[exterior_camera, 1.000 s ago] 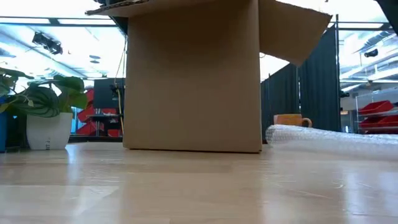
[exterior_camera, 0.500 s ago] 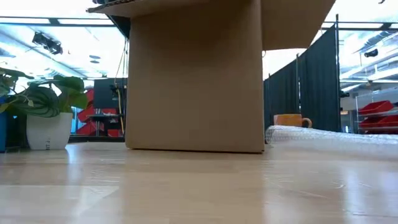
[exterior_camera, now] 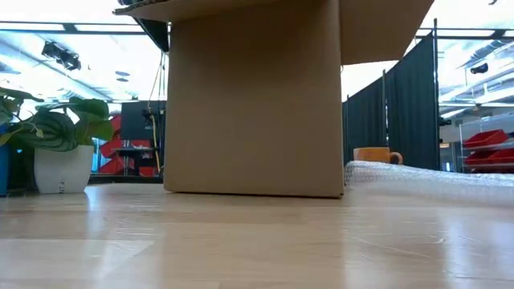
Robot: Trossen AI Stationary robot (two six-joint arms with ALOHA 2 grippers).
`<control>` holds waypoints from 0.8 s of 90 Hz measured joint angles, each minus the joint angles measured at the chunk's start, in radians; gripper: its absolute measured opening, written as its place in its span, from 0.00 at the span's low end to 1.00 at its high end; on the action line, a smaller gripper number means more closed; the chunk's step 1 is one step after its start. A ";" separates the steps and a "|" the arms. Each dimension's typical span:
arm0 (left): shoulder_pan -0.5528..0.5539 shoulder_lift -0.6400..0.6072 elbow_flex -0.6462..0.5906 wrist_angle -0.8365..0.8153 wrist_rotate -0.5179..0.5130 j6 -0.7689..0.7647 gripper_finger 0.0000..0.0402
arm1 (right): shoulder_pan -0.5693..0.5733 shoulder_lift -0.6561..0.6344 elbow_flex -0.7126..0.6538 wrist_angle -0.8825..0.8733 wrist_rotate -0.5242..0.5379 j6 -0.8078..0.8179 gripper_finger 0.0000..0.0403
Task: Wrap mug
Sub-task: Adjust the brown cardboard box
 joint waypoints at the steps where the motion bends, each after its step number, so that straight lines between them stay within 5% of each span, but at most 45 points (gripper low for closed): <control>1: 0.000 0.000 0.002 -0.002 0.001 0.000 0.29 | 0.008 -0.006 0.000 -0.002 -0.006 0.001 0.58; 22: -0.006 -0.003 0.083 -0.035 0.093 0.016 0.29 | 0.172 -0.051 0.000 -0.105 -0.047 0.080 0.56; 36: -0.047 -0.005 0.144 -0.032 0.200 0.023 0.29 | 0.256 -0.029 -0.001 -0.323 -0.038 0.237 0.56; 50: -0.142 -0.005 0.158 -0.026 0.363 -0.042 0.29 | 0.318 -0.005 -0.053 -0.540 0.125 0.436 0.55; 72: -0.340 -0.005 0.158 0.042 0.256 -0.159 0.29 | 0.331 -0.003 -0.241 -0.412 0.309 0.431 0.55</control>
